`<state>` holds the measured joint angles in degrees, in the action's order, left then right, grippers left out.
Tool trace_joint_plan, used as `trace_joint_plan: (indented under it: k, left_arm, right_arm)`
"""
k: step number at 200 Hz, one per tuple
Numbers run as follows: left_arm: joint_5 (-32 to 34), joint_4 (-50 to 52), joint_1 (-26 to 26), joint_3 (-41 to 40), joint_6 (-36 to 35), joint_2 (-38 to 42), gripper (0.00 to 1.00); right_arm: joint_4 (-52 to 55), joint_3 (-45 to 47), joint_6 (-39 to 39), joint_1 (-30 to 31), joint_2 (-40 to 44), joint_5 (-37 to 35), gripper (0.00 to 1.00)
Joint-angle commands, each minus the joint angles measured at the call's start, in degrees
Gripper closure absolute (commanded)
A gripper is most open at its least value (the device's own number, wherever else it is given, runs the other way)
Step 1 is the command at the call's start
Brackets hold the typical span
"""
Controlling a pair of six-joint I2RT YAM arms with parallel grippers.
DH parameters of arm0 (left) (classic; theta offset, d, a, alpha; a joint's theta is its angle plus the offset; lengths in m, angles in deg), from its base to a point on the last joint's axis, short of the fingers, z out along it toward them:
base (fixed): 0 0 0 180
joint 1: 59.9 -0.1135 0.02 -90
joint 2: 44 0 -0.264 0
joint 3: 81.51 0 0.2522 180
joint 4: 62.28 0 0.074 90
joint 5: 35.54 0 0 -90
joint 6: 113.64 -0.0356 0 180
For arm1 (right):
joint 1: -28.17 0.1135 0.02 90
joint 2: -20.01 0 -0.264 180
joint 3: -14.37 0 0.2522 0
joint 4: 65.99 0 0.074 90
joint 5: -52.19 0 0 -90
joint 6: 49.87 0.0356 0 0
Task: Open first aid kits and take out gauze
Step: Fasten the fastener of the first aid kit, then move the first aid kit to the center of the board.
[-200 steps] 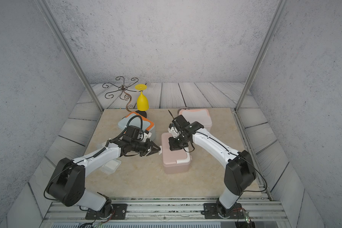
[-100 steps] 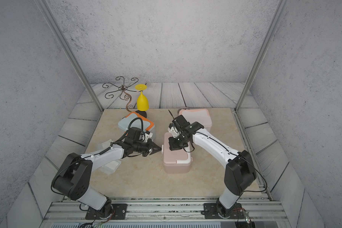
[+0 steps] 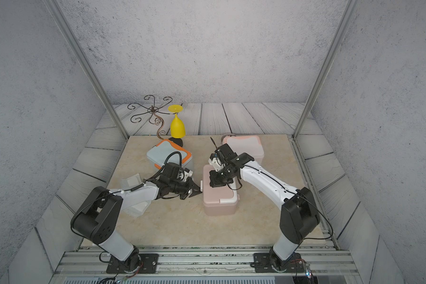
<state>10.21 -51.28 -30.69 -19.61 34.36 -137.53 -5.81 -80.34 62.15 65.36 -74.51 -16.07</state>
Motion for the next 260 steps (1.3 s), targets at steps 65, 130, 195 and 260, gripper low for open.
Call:
trace_joint_plan:
  k: [65, 130, 195, 260]
  left_arm:
    - [5.50, 14.70, -0.65, 5.81, -6.50, 5.68, 1.00]
    - [6.44, 18.90, -0.80, 10.57, -9.26, 2.71, 1.00]
    - [3.66, 13.53, 1.17, 12.42, -5.53, -0.61, 1.00]
    - [3.16, 13.22, 3.75, 17.25, -4.56, -3.05, 1.00]
  right_arm:
    - [8.18, 3.25, -0.14, 0.52, -4.87, -4.42, 1.00]
    - [8.08, 3.07, -0.05, 0.52, -4.79, -4.25, 1.00]
    - [7.86, 2.99, 0.04, 0.52, -5.05, -3.81, 1.00]
    - [7.20, 4.34, 0.22, 0.52, -5.05, -3.76, 1.00]
